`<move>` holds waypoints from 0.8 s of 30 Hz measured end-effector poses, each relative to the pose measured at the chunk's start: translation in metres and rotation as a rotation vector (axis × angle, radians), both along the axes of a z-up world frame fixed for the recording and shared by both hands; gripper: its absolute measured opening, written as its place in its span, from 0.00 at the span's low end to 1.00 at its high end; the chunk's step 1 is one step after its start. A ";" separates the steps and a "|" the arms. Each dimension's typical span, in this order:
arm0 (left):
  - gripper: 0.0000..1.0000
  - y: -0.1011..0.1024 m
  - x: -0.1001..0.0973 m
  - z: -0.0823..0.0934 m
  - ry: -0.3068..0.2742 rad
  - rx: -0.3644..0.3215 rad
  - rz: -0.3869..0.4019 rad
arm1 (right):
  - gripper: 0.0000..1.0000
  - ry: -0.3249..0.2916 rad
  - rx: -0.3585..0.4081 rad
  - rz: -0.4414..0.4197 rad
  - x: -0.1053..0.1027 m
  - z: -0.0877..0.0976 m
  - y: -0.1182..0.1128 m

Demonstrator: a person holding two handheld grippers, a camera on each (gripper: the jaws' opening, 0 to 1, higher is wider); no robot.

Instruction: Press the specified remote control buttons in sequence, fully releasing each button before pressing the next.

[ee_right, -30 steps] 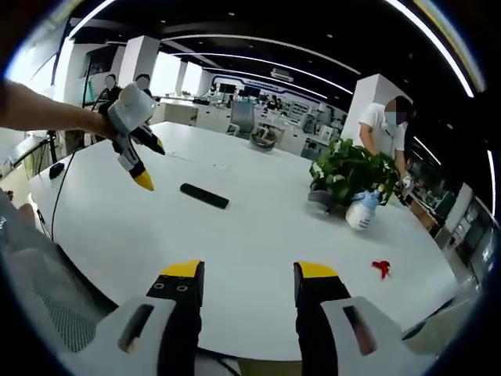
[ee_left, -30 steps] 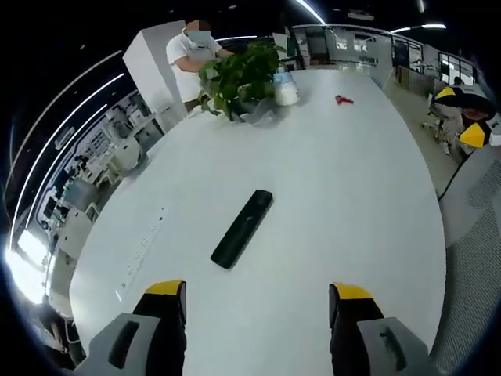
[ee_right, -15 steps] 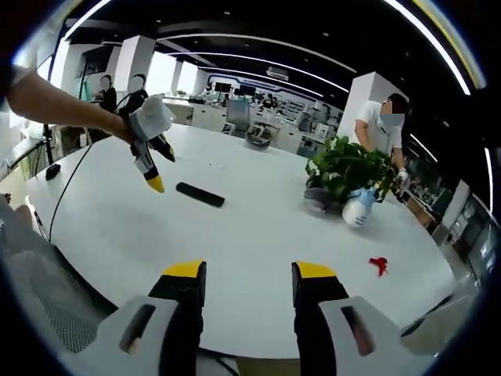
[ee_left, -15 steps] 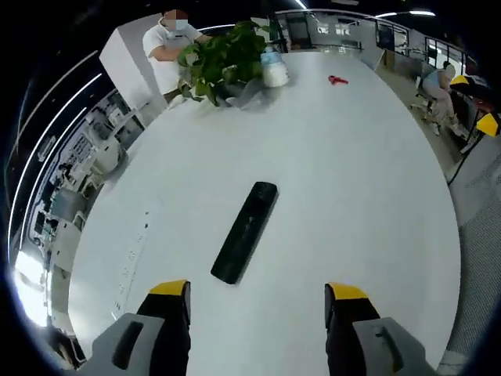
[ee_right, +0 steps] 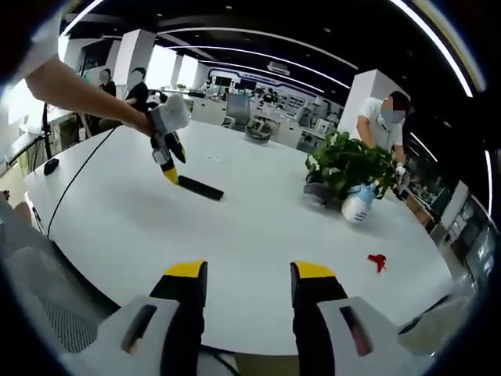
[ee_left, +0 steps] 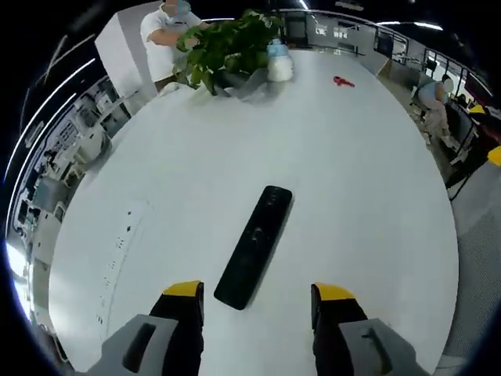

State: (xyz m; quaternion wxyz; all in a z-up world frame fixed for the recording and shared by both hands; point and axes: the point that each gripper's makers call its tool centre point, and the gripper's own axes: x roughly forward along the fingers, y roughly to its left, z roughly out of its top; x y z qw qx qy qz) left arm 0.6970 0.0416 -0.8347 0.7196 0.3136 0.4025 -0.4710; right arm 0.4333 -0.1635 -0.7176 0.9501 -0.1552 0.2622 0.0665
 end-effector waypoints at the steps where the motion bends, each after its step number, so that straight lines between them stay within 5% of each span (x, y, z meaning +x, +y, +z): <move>1: 0.53 -0.001 0.003 -0.001 -0.003 -0.006 -0.003 | 0.43 0.000 0.000 -0.001 0.000 0.000 0.000; 10: 0.50 -0.001 0.014 -0.020 0.036 0.076 -0.084 | 0.41 0.013 -0.005 0.010 0.000 -0.003 0.001; 13: 0.46 -0.003 0.013 -0.028 0.103 0.077 -0.072 | 0.42 0.014 -0.008 0.009 0.000 -0.003 0.001; 24: 0.37 -0.002 0.015 -0.042 0.132 0.168 -0.144 | 0.41 0.021 -0.013 0.005 0.000 -0.004 0.000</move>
